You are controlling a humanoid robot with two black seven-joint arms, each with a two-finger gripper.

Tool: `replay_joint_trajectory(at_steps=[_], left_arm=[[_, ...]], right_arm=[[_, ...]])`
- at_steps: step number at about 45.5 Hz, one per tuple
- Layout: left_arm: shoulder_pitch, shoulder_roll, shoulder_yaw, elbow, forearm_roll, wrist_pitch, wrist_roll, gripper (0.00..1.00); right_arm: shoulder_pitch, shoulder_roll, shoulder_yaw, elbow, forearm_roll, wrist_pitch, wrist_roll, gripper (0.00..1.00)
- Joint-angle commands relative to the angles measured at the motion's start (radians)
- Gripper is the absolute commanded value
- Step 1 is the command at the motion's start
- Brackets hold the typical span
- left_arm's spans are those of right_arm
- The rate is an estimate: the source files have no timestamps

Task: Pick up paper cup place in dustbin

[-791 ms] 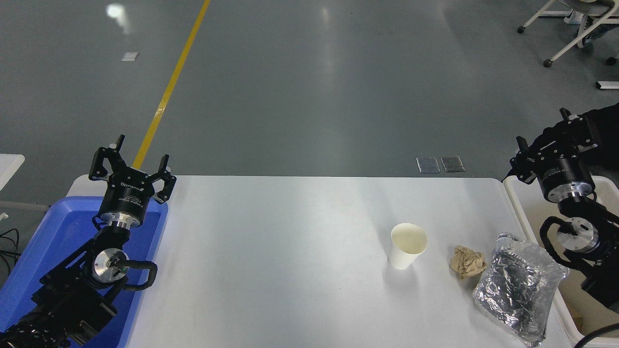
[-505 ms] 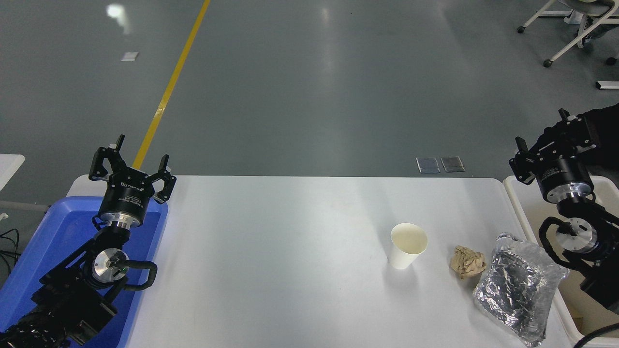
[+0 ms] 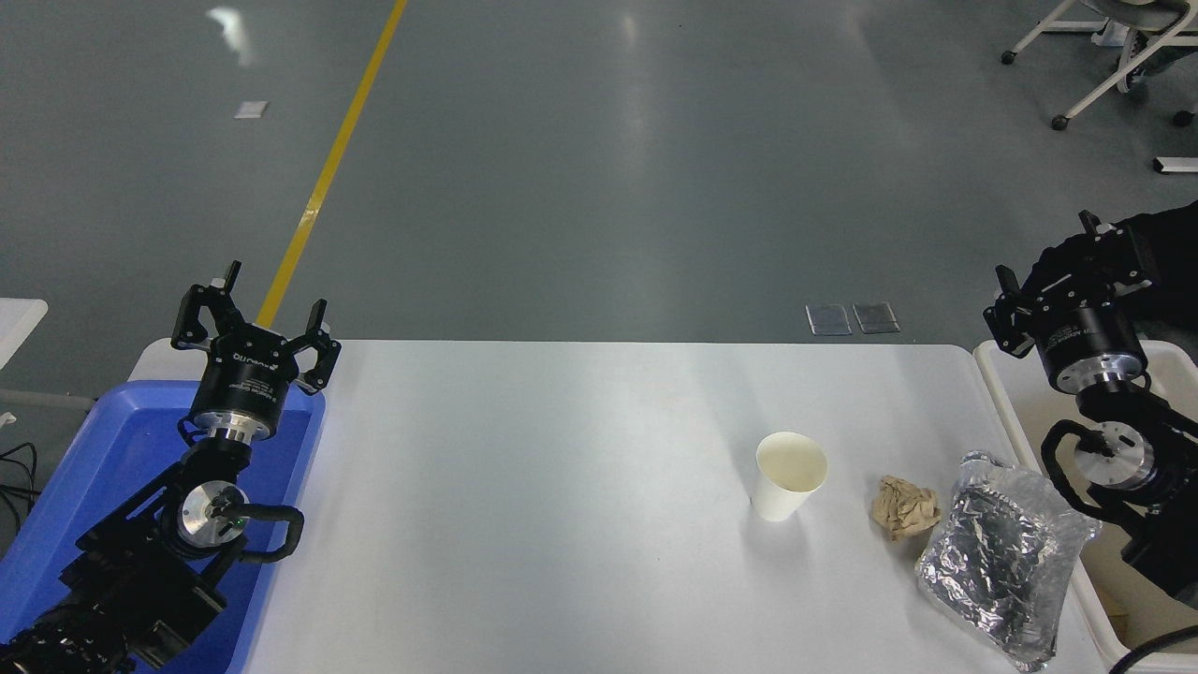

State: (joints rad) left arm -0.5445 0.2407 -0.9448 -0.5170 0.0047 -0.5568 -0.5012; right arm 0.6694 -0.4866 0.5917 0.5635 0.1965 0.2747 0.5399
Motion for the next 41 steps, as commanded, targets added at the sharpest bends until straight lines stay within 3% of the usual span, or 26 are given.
replay_joint_trajectory(at_steps=[1, 41], left_arm=[[0.000, 0.000, 0.000, 0.000, 0.000, 0.000, 0.000, 0.98], [0.000, 0.000, 0.000, 0.000, 0.000, 0.000, 0.000, 0.98]], right_arm=[[-0.002, -0.004, -0.004, -0.001, 0.000, 0.001, 0.000, 1.00], [-0.004, -0.049, -0.007, 0.001, 0.000, 0.001, 0.000, 1.00]])
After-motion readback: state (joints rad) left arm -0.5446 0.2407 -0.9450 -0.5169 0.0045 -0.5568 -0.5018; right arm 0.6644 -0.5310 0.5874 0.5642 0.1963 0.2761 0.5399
